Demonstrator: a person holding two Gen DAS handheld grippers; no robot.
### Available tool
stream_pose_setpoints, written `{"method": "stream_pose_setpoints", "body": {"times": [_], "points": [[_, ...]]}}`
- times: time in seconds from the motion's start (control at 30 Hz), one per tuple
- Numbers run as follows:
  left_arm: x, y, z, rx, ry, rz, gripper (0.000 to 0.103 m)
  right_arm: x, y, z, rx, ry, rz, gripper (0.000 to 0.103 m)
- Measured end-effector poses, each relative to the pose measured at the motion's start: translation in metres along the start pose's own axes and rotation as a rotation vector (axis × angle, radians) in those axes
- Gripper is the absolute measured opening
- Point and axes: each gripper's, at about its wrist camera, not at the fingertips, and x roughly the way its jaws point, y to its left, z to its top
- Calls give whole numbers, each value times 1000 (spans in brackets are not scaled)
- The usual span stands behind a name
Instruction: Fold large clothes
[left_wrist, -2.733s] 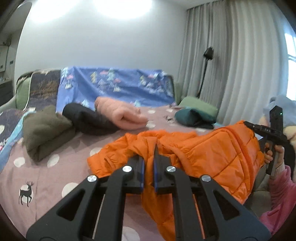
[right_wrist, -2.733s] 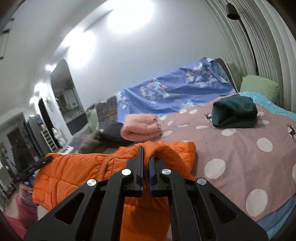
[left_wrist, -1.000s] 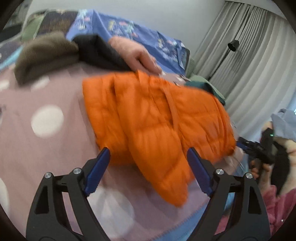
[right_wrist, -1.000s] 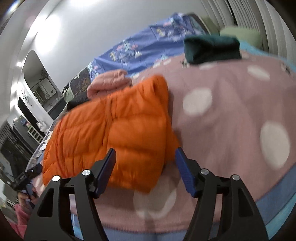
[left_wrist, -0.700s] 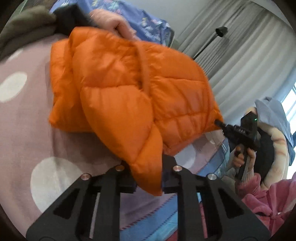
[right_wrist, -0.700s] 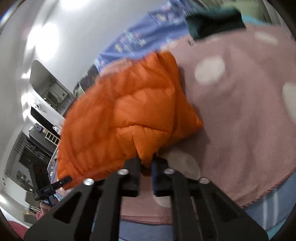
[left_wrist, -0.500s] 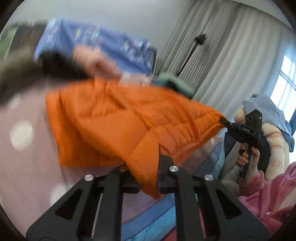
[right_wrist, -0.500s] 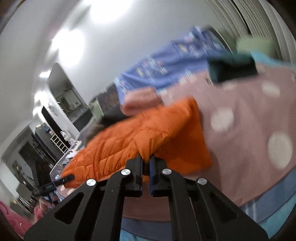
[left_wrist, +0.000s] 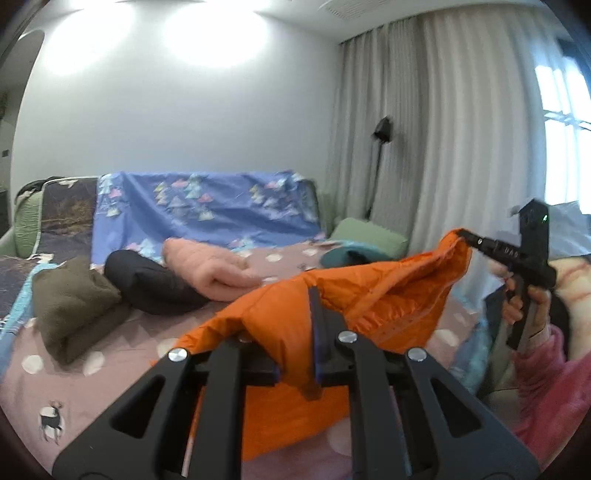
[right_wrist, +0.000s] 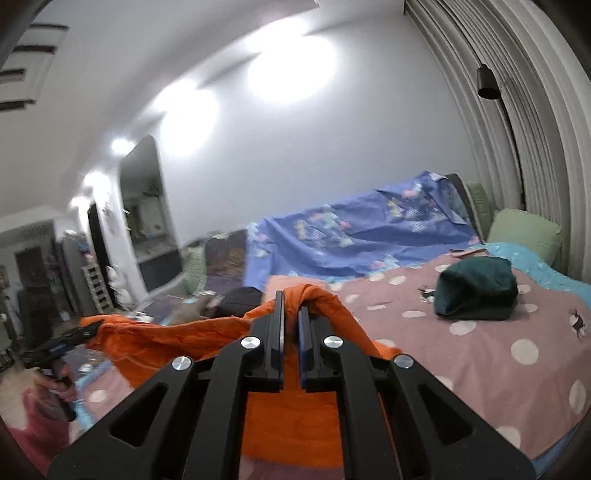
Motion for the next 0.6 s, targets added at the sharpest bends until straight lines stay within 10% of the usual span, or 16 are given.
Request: {"method": "stream_pose_setpoints", "body": {"times": [0.43, 0.6], "points": [[202, 79, -24, -35, 290, 183, 23, 219, -74, -49, 78, 263, -206, 7], [256, 111, -65, -86, 429, 243, 37, 257, -85, -70, 41, 283, -259, 48]]}}
